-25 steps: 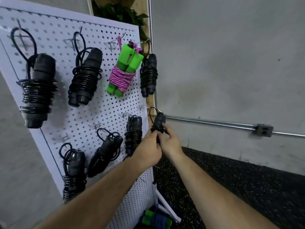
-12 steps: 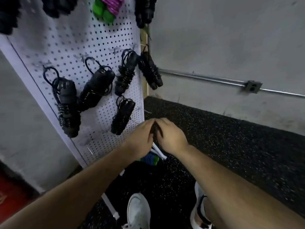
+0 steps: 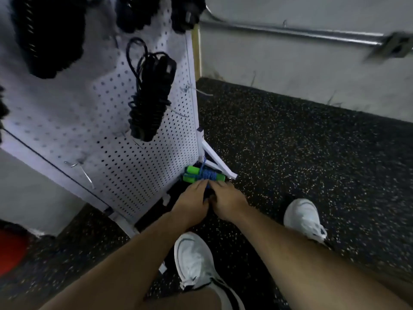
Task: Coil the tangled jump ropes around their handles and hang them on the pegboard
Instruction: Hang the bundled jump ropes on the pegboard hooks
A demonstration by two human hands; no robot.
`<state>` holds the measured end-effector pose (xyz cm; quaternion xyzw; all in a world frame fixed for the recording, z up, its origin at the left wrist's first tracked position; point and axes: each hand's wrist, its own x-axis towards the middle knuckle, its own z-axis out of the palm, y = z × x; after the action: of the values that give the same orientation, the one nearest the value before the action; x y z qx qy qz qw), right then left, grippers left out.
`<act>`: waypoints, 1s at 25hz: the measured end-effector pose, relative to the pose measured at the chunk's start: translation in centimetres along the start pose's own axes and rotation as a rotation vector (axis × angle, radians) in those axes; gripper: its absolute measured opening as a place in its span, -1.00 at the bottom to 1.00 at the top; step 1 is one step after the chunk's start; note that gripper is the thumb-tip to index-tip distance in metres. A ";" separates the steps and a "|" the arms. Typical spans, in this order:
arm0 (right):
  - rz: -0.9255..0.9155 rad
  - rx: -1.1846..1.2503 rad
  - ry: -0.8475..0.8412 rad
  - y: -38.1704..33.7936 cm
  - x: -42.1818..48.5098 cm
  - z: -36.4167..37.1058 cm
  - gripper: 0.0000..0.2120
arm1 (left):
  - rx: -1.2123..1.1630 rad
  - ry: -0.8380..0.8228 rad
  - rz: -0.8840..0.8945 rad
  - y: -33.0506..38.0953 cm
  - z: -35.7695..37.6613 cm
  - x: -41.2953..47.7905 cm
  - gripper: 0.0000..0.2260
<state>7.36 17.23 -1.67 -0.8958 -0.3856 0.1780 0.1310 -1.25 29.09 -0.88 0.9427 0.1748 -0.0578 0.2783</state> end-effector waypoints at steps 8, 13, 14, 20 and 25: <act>0.154 -0.159 -0.061 2.2 11.0 4.0 -0.21 | -0.024 -0.060 -0.157 -4.7 2.5 4.4 -0.43; 0.173 -0.085 -0.064 1.2 8.7 3.7 -0.38 | -0.124 0.019 -0.236 -4.9 2.2 3.2 -0.56; 0.148 -0.040 -0.025 0.8 7.3 3.6 -0.36 | -0.201 0.038 -0.252 -4.4 1.8 2.9 -0.59; 0.101 0.053 0.208 -5.4 -2.2 0.6 -0.47 | -0.589 0.336 -0.332 0.1 -2.3 -2.5 -0.91; -0.119 0.146 0.313 -10.3 -7.9 -4.1 -0.66 | -0.657 0.472 -0.317 0.8 -7.2 -9.7 -0.79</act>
<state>-2.63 17.92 7.55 -0.8763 -0.3987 0.0562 0.2645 -9.96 29.45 7.54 0.7528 0.3854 0.1761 0.5037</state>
